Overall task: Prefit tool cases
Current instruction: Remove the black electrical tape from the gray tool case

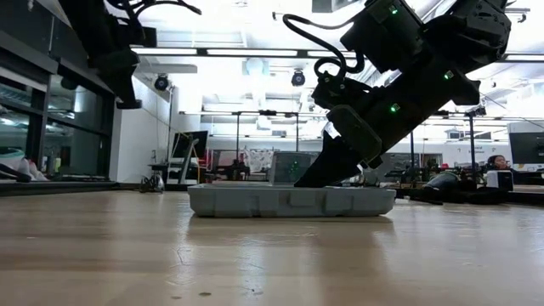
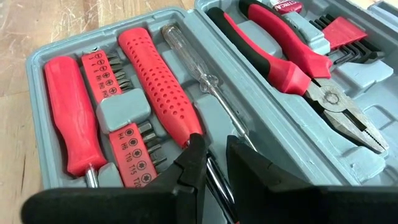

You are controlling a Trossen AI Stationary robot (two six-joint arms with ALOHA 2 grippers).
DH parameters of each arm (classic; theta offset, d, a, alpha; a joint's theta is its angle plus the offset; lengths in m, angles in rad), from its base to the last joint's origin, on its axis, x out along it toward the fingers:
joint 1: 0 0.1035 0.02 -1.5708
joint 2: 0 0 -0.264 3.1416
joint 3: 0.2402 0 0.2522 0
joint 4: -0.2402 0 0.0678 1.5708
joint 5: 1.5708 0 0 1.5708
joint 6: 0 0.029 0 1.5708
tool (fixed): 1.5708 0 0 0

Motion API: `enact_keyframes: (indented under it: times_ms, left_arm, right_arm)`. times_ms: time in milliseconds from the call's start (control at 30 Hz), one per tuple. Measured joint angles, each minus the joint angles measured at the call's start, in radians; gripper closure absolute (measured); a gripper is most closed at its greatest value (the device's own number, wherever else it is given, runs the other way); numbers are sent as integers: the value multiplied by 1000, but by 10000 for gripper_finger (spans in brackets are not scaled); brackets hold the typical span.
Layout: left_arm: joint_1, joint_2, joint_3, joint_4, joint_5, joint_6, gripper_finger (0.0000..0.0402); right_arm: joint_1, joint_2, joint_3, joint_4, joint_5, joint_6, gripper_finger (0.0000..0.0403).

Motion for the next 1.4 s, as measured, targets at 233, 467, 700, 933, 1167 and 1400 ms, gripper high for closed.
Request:
enact_keyframes:
  times_ms: [233,467,700,933,1167,1400]
  left_arm:
    - [0,0,0,0,24,-5,371]
    - [51,0,0,-1,157,-6,371]
    - [92,0,0,-1,193,2,371]
    - [109,0,0,-1,221,11,365]
    - [116,0,0,-1,227,10,302]
    - [116,0,0,0,191,-8,247]
  right_arm:
    - [0,0,0,0,1,0,347]
    - [0,0,0,0,2,0,347]
    - [0,0,0,0,2,0,347]
    - [0,1,0,0,5,0,347]
    - [0,1,0,0,5,0,347]
    - [0,1,0,0,4,0,347]
